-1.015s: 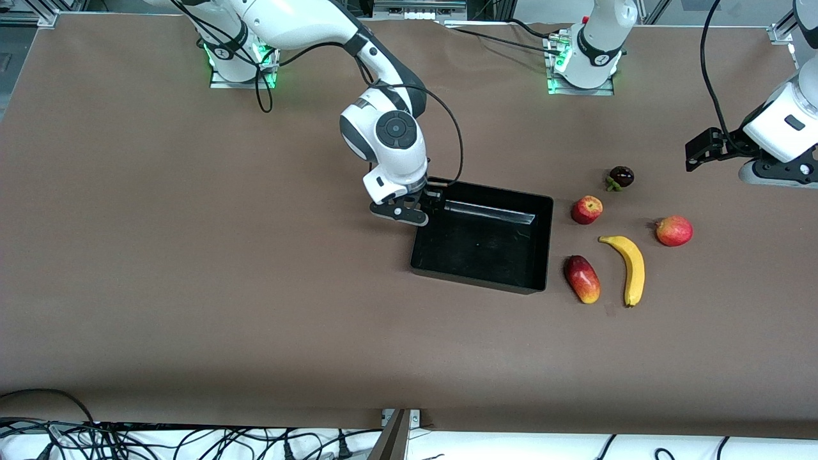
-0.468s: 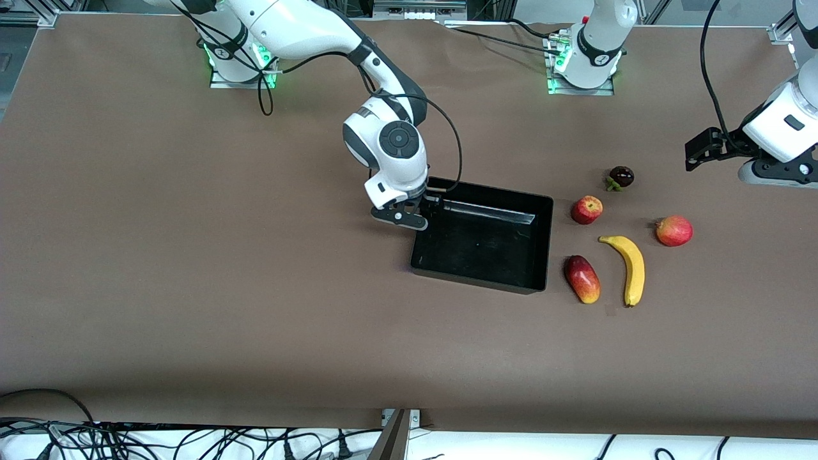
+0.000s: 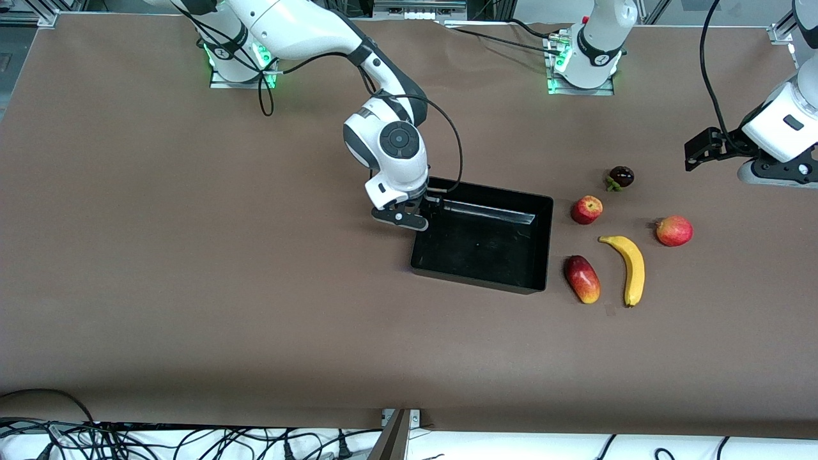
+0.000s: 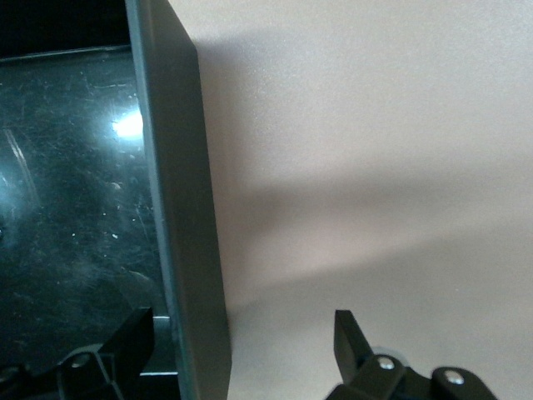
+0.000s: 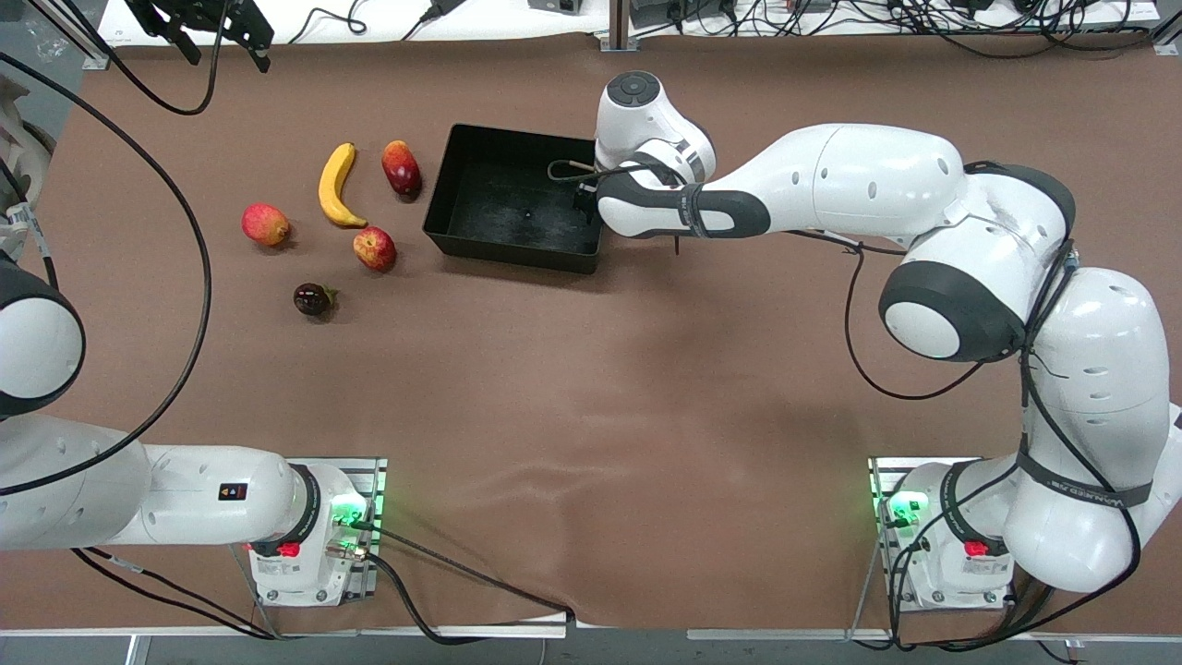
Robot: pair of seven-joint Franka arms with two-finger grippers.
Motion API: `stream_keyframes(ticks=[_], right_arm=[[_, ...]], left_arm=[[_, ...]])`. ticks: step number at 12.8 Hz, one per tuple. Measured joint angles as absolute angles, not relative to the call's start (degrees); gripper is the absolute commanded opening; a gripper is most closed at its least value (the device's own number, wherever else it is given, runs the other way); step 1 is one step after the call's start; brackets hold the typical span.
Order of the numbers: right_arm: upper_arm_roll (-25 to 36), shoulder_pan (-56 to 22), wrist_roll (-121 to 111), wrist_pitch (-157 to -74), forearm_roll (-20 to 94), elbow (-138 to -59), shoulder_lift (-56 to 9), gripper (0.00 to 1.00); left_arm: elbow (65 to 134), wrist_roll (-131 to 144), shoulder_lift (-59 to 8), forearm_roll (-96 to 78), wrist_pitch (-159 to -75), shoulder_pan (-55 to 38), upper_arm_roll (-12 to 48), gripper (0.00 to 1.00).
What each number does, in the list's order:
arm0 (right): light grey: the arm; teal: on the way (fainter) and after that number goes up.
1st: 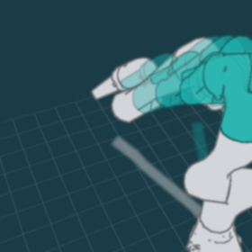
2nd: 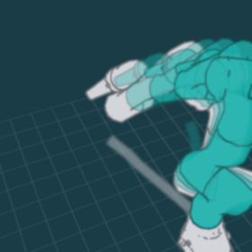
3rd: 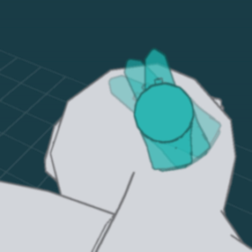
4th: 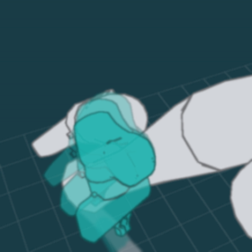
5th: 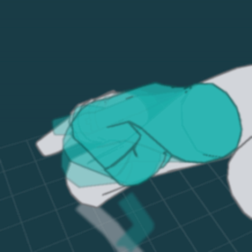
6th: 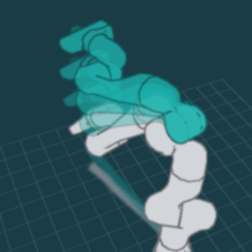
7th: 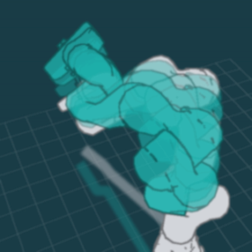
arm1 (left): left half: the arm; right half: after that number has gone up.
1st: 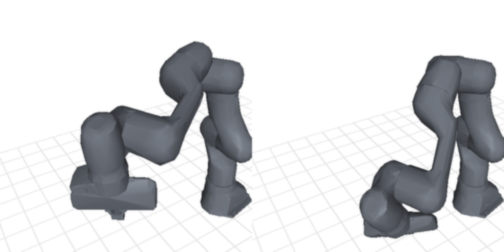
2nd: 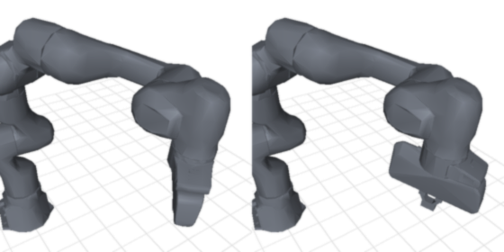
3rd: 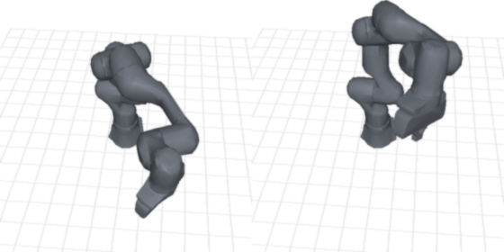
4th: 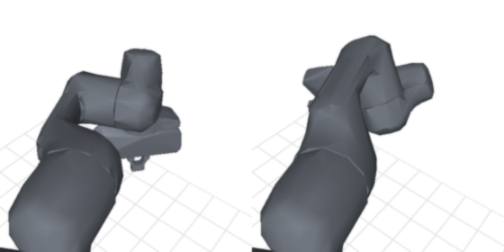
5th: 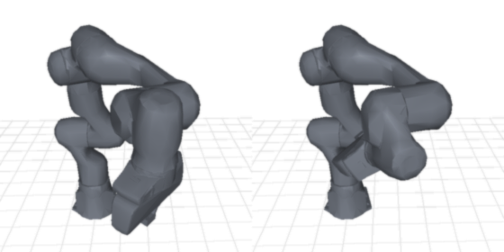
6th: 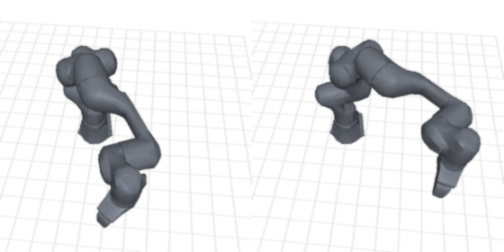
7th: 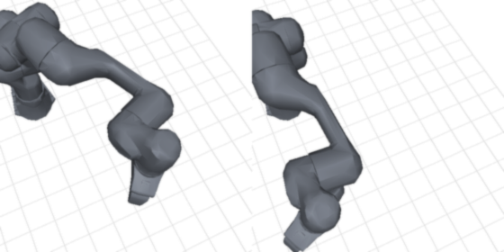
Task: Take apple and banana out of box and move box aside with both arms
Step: 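Close the right gripper on the rim of the black tray, then drag the tray with the right gripper away from the fruits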
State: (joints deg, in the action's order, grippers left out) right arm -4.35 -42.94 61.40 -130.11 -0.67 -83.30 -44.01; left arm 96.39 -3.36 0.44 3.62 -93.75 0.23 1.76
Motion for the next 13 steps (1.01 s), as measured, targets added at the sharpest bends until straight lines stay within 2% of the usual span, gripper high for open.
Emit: stream_keyframes(ticks=[1,2,4,5,9,13], right_arm=[[-4.4,-42.9,61.4,-130.1,-0.7,-83.3,-44.0,0.65],[-4.3,-42.9,61.4,-130.1,-0.7,-83.3,-44.0,0.46],[-4.3,-42.9,61.1,-130.1,-0.8,-83.3,-44.0,0.03],[-4.3,-42.9,60.6,-130.1,-0.8,-83.3,-44.0,0.0],[-3.6,-41.8,57.6,-129.9,-0.8,-82.2,-43.9,0.0],[-2.9,-34.7,46.2,-124.0,-0.9,-81.0,-40.7,0.0]], left_arm=[[96.4,-3.4,0.4,3.6,-93.7,0.2,1.8,1.0],[96.4,-3.4,0.4,3.6,-93.7,0.2,1.8,1.0],[96.4,-3.4,0.4,3.6,-93.7,0.2,1.8,1.0],[96.4,-3.4,0.4,3.6,-93.7,0.2,1.8,1.0],[96.4,-3.4,0.4,3.6,-93.7,0.2,1.8,1.0],[96.4,-3.4,0.4,3.6,-93.6,0.2,1.8,1.0]])
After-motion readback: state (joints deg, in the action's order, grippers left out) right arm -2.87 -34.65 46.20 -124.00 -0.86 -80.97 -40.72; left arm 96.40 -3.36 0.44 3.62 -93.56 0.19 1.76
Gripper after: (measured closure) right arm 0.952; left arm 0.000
